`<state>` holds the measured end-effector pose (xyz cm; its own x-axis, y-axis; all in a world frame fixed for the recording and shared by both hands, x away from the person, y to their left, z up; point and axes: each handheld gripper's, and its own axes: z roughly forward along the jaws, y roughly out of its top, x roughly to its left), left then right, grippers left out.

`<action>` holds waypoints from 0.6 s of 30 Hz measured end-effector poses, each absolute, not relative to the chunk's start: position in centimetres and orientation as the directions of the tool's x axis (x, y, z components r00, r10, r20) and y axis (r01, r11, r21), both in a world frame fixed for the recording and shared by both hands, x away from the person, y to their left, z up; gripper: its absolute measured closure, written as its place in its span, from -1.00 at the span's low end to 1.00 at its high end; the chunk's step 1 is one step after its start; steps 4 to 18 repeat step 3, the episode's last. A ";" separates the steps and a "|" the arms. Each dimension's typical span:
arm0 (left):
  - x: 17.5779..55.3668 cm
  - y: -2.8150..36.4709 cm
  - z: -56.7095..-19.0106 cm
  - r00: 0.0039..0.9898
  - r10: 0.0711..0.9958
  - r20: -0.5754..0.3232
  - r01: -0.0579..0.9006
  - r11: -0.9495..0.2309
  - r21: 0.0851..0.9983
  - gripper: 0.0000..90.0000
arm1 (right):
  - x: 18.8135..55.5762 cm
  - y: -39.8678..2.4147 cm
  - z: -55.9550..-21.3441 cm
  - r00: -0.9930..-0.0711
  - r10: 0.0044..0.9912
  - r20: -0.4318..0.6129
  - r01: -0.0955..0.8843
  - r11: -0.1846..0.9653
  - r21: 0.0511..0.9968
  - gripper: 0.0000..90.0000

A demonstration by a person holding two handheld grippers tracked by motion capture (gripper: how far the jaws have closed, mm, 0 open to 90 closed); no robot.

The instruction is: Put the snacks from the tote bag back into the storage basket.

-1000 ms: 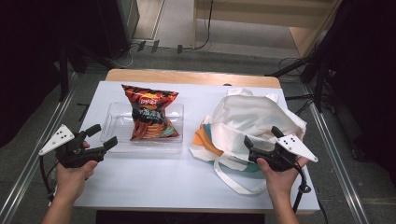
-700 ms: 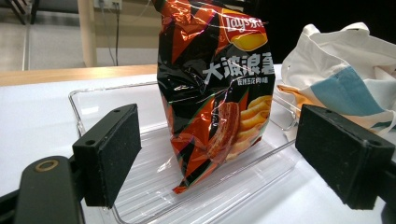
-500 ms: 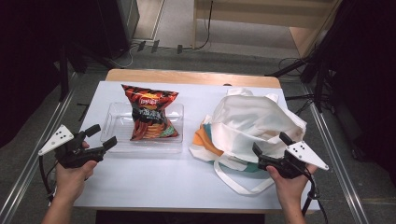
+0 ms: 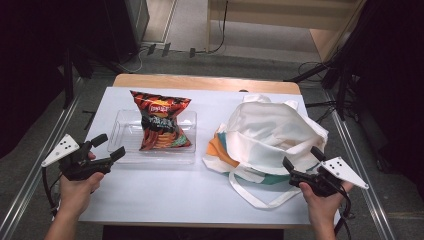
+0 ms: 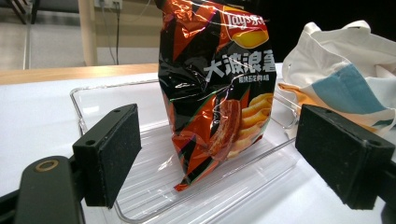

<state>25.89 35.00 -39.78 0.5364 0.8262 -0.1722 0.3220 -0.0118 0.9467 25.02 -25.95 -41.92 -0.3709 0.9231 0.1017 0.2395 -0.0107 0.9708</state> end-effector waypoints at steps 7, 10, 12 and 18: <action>25.9 34.9 -39.7 0.541 0.824 -0.167 0.318 -0.017 0.948 -0.68 | 25.1 -26.0 -42.1 -0.372 0.922 0.103 0.239 -0.012 0.971 -1.00; 25.9 34.9 -39.7 0.541 0.824 -0.167 0.318 -0.017 0.948 -0.68 | 25.1 -26.0 -42.1 -0.372 0.922 0.103 0.239 -0.012 0.971 -1.00; 25.9 34.9 -39.7 0.541 0.824 -0.167 0.318 -0.017 0.948 -0.68 | 25.1 -26.0 -42.1 -0.372 0.922 0.103 0.239 -0.012 0.971 -1.00; 25.9 34.9 -39.7 0.541 0.824 -0.167 0.318 -0.017 0.948 -0.68 | 25.1 -26.0 -42.1 -0.372 0.922 0.103 0.239 -0.012 0.971 -1.00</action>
